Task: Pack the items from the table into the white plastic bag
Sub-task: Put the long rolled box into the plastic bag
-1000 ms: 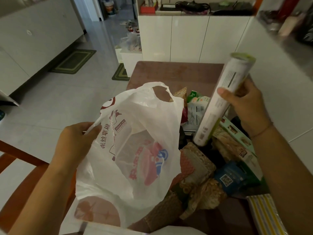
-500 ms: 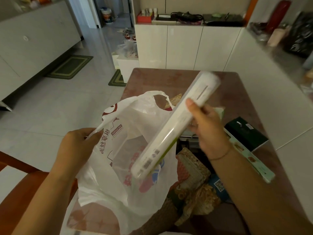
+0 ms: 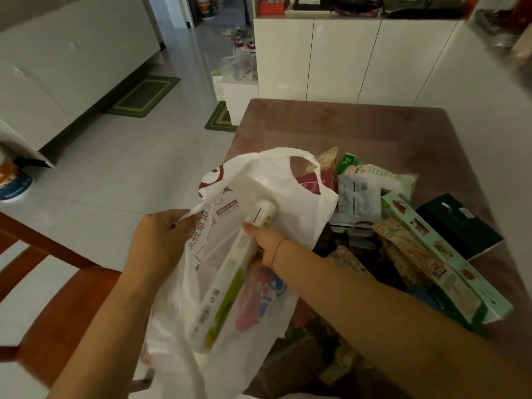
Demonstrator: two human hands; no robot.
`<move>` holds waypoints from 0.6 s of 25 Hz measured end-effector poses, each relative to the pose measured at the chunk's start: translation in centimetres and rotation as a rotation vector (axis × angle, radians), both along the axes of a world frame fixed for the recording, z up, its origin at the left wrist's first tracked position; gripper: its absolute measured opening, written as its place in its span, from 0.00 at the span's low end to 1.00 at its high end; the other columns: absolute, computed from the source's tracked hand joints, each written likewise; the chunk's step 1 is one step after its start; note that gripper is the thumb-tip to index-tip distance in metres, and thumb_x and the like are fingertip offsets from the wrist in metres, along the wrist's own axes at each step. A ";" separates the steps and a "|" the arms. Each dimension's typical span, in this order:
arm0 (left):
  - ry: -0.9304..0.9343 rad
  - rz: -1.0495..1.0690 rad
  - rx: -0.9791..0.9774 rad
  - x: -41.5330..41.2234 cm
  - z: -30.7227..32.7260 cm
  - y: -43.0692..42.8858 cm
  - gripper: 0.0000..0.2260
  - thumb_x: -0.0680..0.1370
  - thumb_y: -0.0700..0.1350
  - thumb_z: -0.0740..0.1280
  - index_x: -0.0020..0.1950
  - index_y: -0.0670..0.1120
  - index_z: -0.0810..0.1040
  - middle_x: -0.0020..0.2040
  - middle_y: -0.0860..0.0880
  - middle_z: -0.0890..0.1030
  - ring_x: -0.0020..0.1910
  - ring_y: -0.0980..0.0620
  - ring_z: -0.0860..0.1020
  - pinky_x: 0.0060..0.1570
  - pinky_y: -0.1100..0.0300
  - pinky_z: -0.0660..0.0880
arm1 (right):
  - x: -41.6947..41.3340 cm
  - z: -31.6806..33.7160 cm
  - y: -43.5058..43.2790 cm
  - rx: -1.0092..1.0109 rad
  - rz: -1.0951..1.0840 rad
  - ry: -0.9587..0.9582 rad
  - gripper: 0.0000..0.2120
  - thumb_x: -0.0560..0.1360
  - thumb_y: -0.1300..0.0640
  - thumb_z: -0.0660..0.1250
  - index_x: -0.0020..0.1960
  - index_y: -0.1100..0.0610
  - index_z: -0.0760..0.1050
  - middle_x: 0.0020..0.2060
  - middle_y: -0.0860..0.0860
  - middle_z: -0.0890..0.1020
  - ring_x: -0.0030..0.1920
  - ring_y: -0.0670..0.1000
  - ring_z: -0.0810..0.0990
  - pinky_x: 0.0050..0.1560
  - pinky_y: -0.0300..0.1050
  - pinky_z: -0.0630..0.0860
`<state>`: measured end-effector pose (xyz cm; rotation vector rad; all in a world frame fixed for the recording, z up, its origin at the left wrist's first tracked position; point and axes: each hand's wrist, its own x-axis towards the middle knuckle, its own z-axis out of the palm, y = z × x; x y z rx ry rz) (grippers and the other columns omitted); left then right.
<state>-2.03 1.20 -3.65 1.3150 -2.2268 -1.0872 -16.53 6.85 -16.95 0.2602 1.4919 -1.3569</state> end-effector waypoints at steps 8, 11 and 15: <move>0.041 0.001 0.012 0.1 -0.2 -1.7 0.11 0.76 0.41 0.65 0.45 0.56 0.82 0.29 0.60 0.82 0.34 0.56 0.80 0.34 0.69 0.75 | -1.2 -3.2 -4.5 0.248 0.098 0.269 0.32 0.73 0.45 0.66 0.70 0.60 0.62 0.65 0.58 0.73 0.62 0.59 0.74 0.61 0.52 0.72; 0.041 -0.004 -0.004 0.0 -0.3 -2.3 0.10 0.77 0.39 0.64 0.48 0.51 0.82 0.25 0.63 0.78 0.29 0.70 0.76 0.28 0.78 0.68 | -2.3 -3.5 -4.9 0.364 0.319 0.474 0.34 0.76 0.45 0.61 0.75 0.60 0.52 0.70 0.59 0.66 0.68 0.60 0.69 0.66 0.50 0.67; 0.025 -0.013 -0.033 -0.6 -0.4 -2.3 0.09 0.76 0.40 0.64 0.49 0.49 0.83 0.31 0.62 0.78 0.29 0.66 0.76 0.28 0.78 0.67 | -1.8 -2.1 -4.3 0.348 0.627 0.665 0.31 0.77 0.50 0.60 0.74 0.62 0.52 0.72 0.60 0.62 0.71 0.59 0.63 0.71 0.49 0.62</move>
